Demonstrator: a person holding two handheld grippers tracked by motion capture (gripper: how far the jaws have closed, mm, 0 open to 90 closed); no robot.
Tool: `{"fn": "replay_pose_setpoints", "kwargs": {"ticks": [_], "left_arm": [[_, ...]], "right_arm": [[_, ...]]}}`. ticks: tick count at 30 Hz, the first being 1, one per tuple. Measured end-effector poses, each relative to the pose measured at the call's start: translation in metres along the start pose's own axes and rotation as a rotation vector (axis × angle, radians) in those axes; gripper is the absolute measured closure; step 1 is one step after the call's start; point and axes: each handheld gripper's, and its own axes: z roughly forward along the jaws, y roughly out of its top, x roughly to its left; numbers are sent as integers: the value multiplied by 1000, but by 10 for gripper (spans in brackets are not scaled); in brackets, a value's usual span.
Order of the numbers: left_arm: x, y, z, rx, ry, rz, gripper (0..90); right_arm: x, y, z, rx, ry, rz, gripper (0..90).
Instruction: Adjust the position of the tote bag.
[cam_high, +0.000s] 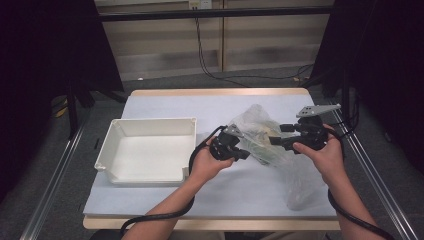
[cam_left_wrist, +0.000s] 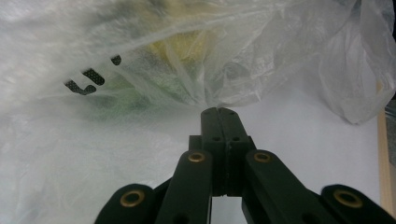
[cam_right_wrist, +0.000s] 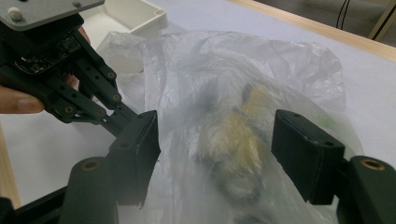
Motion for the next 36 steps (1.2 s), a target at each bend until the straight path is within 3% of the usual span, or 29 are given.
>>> {"fn": "replay_pose_setpoints", "kwargs": {"ticks": [4,11,16,19,21,23,25,28,29,30,36], "left_arm": [[-3,-1,1,0,-14,5,900],[-14,-2,-1,11,-43,10,900],[-23,-4,-2,7,-81,33,900],[-26,-4,-1,3,-91,33,900],[-28,-4,0,8,-94,40,900],[-30,-3,-2,51,-87,49,900],[-32,-6,1,22,-106,36,900],[-34,-8,1,36,-110,41,900],[-33,-8,0,61,-109,51,900],[-34,-10,2,34,-126,40,900],[-41,-10,4,50,-176,45,900]], "right_arm": [[2,0,6,18,-7,-18,367],[-2,-10,15,57,4,-52,618],[-10,-16,15,64,4,-28,792],[-14,-18,15,73,4,-31,849],[-17,-19,15,53,3,-15,859],[-22,-19,13,40,-8,4,866],[-27,-18,13,25,-30,21,879],[-36,-15,13,10,-41,52,880],[-38,-14,14,11,-52,51,880],[-40,-13,15,14,-57,54,881],[-52,-9,25,29,-95,59,882]]}}
